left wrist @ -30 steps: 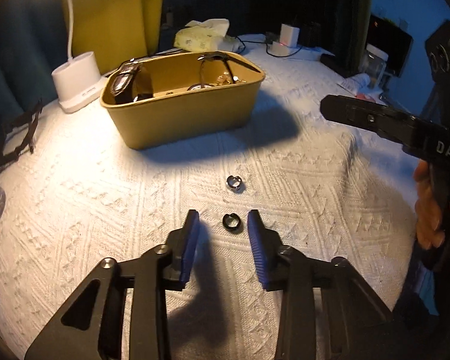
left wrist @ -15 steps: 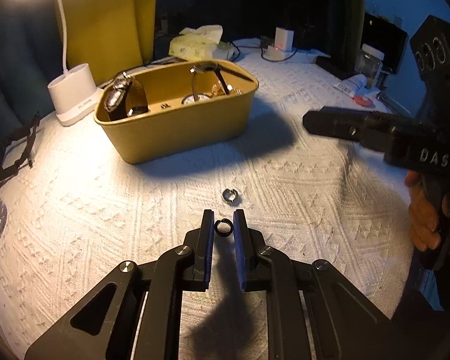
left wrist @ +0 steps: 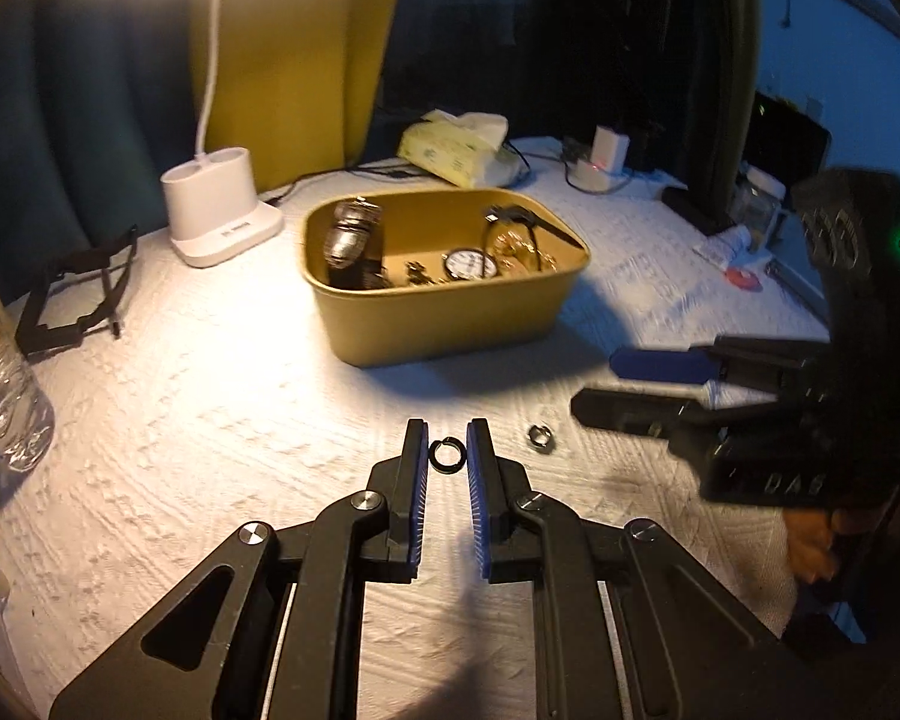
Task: Organize jewelry
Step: 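Grasp the silver ring with the right tool while the left tool holds the black ring, then carry both rings over the tan box with both tools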
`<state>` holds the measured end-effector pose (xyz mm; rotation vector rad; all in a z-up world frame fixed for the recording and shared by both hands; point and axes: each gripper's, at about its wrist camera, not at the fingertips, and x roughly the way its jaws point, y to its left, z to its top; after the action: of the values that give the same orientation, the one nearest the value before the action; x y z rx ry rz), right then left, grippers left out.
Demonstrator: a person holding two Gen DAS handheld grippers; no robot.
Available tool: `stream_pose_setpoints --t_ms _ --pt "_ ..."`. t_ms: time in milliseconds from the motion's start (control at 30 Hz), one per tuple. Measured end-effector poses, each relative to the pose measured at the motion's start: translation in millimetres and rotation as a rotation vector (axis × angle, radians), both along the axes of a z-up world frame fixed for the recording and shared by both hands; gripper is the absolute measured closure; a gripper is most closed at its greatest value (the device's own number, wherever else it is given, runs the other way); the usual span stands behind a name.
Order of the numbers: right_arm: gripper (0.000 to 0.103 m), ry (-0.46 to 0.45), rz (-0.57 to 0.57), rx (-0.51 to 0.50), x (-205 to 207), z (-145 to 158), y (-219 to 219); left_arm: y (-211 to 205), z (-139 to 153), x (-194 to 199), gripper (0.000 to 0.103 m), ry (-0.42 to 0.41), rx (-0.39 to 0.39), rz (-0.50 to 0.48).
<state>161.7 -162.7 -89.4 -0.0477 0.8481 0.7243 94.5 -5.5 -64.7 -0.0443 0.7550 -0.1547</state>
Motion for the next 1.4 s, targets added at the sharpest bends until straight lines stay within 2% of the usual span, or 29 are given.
stream_pose_setpoints --t_ms 200,333,367,400,467,500,533,767,1033,1400 --pt "0.054 0.005 0.048 -0.079 -5.4 -12.5 23.1 20.7 0.4 -7.3 0.089 -0.019 -0.039 0.041" --pt "0.056 -0.03 0.091 -0.135 -12.5 -13.4 35.8 33.8 0.1 -11.5 0.089 -0.035 -0.068 0.067" --pt "0.059 -0.039 0.094 -0.151 -13.3 -13.4 37.9 36.1 -0.3 -11.8 0.089 -0.036 -0.075 0.068" --pt "0.068 -0.049 0.1 -0.17 -14.7 -13.9 41.2 37.0 -0.5 -12.6 0.089 -0.039 -0.079 0.069" --pt "0.077 -0.065 0.095 -0.195 -15.1 -13.8 43.8 38.4 -0.1 -14.1 0.089 -0.046 -0.087 0.067" --pt "0.087 -0.068 0.103 -0.2 -15.3 -13.8 45.1 38.8 -0.1 -14.8 0.089 -0.048 -0.09 0.063" --pt "0.09 -0.072 0.107 -0.205 -15.3 -13.4 45.1 38.6 0.1 -15.8 0.088 -0.05 -0.092 0.06" --pt "0.09 -0.096 0.109 -0.22 -17.2 -11.4 47.3 43.0 5.2 -22.4 0.089 -0.068 -0.108 0.072" --pt "0.09 -0.156 0.115 -0.153 -18.0 10.2 49.8 46.7 15.9 -21.6 0.089 -0.079 -0.099 0.087" --pt "0.09 -0.227 0.118 -0.068 -2.1 45.1 37.4 29.8 24.7 -4.9 0.088 -0.073 -0.073 0.064"
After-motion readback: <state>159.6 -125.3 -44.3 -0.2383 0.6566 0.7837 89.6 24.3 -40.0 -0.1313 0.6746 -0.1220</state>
